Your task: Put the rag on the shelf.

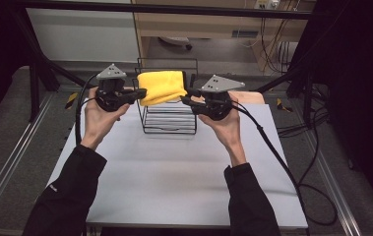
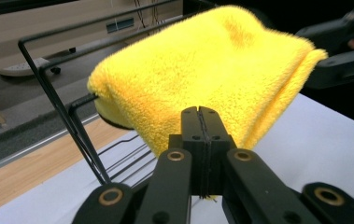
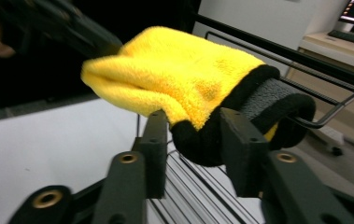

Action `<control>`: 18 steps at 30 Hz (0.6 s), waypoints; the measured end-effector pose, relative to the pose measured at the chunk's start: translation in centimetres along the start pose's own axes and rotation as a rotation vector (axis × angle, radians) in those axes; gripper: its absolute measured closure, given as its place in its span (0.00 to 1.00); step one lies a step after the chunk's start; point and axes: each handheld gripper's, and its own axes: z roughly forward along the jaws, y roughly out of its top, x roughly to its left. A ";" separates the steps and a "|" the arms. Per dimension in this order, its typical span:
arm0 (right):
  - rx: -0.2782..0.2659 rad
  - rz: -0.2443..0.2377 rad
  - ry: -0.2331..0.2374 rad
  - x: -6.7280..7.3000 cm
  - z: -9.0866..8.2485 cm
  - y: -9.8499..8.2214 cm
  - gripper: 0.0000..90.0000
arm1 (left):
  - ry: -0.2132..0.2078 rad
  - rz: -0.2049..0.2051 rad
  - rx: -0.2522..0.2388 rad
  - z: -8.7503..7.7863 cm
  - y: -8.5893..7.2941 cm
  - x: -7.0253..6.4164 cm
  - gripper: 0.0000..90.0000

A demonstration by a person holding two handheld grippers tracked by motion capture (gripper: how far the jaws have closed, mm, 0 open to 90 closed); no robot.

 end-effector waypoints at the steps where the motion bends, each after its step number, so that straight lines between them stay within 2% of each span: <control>1: -0.017 0.017 0.012 0.0 -0.1 0.1 0.61 | 0.002 0.003 0.006 0.1 -0.1 0.0 1.00; 4: -0.057 0.065 0.032 -0.1 -0.6 0.7 0.61 | 0.014 0.018 0.024 0.6 -0.3 0.0 1.00; 8: -0.030 0.106 0.049 -0.4 0.0 0.7 0.84 | 0.034 0.049 0.035 1.1 -0.5 -0.2 1.00; 11: 0.021 0.147 0.043 -0.7 0.9 0.1 0.99 | 0.039 0.049 0.035 1.5 -0.9 -0.2 1.00; 13: 0.049 0.168 0.026 -1.0 1.5 -0.4 1.00 | 0.043 0.048 0.035 1.8 -1.2 0.0 1.00; 18: 0.096 0.182 -0.024 -1.4 2.6 -1.2 1.00 | 0.051 0.031 0.042 2.6 -1.8 0.4 1.00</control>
